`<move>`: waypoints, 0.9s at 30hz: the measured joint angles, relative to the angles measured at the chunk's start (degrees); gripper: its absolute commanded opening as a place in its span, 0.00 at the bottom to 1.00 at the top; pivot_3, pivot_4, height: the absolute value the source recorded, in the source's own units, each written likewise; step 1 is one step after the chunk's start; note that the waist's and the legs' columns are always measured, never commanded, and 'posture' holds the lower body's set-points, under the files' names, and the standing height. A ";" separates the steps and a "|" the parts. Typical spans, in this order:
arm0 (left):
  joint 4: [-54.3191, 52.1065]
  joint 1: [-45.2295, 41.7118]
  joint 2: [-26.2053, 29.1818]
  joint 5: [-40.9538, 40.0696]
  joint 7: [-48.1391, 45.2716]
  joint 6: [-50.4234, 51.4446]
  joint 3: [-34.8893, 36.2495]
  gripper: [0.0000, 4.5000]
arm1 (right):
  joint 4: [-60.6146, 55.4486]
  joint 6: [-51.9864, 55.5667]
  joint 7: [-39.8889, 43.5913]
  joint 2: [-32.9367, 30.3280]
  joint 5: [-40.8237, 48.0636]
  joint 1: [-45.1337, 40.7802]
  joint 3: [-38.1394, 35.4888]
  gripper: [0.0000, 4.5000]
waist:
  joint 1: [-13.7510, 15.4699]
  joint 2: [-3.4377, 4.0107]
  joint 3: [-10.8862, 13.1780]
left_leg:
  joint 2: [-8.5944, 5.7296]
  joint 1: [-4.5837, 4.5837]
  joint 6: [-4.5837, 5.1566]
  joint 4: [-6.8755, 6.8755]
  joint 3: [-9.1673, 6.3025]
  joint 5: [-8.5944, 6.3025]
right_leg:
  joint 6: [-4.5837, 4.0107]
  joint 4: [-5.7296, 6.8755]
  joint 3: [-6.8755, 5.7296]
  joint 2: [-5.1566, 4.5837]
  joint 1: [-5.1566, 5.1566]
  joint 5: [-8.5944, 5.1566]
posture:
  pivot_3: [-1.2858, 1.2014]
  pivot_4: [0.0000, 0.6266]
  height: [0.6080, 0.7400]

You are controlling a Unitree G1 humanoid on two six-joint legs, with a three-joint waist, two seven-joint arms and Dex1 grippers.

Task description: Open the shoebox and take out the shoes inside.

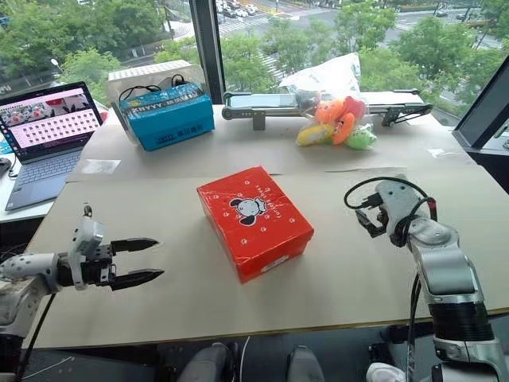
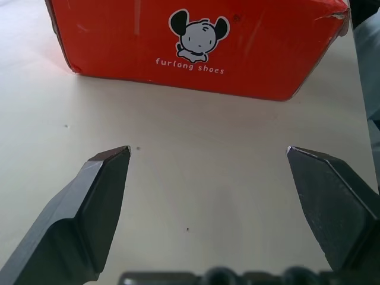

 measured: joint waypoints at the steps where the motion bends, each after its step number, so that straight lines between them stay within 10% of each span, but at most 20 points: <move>1: -0.33 0.48 -0.54 0.02 0.80 -0.20 0.30 1.00 | -0.07 -0.19 1.23 -0.80 -0.07 0.09 1.05 0.99 | 0.03 0.00 0.00 | 0.00 0.00 0.00 0.00 0.00 0.00 | 0.01 0.00 0.00 -0.01 -0.02 -0.01 | 0.52 0.24 0.97; 7: -3.52 4.39 -1.08 -0.17 2.91 -0.18 1.44 1.00 | 0.23 -1.14 4.45 -0.99 -0.15 -1.00 2.81 0.85 | 0.07 -0.01 0.00 | 0.02 0.00 -0.01 0.00 0.01 0.00 | 0.02 -0.01 -0.02 -0.01 -0.07 0.00 | 0.52 0.24 0.97; 18: -4.59 5.20 -0.19 -0.35 2.96 0.08 2.26 1.00 | 4.60 -5.89 10.45 -0.66 -1.07 -5.36 6.70 0.01 | 0.09 -0.01 0.00 | 0.02 0.00 -0.01 0.01 0.02 -0.01 | 0.02 0.00 -0.05 -0.01 -0.08 0.00 | 0.52 0.24 0.97; 27: -5.81 4.11 0.60 -0.27 2.49 0.07 1.72 1.00 | 11.28 -10.19 17.91 3.64 -0.99 -9.80 11.92 0.01 | 0.10 -0.01 0.00 | 0.06 0.00 -0.01 0.00 0.08 0.00 | -0.13 0.00 -0.15 -0.02 -0.11 0.12 | 0.52 0.24 0.97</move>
